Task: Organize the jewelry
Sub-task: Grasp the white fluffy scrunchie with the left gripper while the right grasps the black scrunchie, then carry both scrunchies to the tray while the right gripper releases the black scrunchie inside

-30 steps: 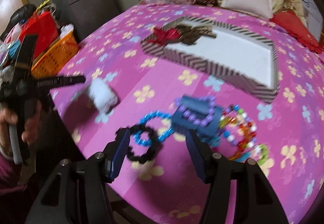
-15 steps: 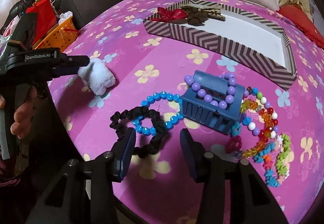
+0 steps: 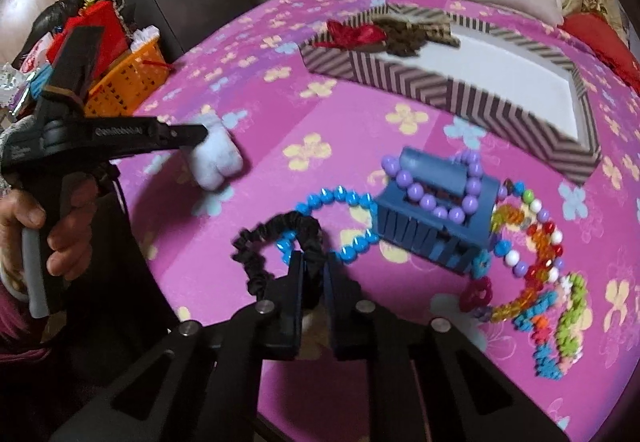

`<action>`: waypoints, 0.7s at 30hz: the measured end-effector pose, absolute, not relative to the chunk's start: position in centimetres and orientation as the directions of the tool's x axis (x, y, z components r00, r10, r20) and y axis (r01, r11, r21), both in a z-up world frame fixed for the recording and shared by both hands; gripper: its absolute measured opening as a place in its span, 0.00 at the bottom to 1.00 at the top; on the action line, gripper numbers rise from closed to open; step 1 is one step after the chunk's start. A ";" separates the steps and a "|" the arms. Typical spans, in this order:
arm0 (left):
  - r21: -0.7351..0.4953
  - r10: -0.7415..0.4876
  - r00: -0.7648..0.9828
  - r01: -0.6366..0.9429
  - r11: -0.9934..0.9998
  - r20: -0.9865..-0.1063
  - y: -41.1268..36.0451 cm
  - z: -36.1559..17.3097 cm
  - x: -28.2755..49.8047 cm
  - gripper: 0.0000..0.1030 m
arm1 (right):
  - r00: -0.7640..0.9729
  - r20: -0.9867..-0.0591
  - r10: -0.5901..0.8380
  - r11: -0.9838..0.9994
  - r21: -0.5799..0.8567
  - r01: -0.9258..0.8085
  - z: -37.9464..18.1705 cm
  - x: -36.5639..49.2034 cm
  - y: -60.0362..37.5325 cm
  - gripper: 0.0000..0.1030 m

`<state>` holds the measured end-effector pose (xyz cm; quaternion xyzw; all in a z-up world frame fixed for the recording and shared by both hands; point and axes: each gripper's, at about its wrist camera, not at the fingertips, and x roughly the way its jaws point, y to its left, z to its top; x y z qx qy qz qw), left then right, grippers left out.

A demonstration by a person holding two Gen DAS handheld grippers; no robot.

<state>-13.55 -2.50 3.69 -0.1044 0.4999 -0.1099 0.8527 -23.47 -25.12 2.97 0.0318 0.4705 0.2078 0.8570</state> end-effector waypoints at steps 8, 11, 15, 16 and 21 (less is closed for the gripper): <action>-0.286 -0.320 0.521 0.148 0.947 -0.791 -4.2 6.6 -13.5 0.13 | 0.525 -0.749 0.404 0.908 0.257 -0.332 6.2 -23.2 -25.9 0.09; -0.285 -0.330 0.533 0.168 0.944 -0.779 -5.0 7.7 -13.0 0.13 | 0.548 -0.734 0.401 0.911 0.255 -0.325 7.2 -22.7 -26.5 0.09; -0.299 -0.349 0.543 0.181 0.937 -0.764 -6.0 9.0 -12.0 0.13 | 0.587 -0.712 0.385 0.920 0.245 -0.306 8.7 -21.7 -27.5 0.09; -0.294 -0.346 0.551 0.184 0.938 -0.759 -6.3 9.3 -11.7 0.13 | 0.597 -0.707 0.378 0.923 0.241 -0.299 9.0 -21.3 -27.8 0.09; -0.281 -0.350 0.564 0.209 0.937 -0.748 -8.4 10.4 -10.2 0.13 | 0.636 -0.693 0.339 0.940 0.223 -0.258 10.2 -19.6 -29.4 0.09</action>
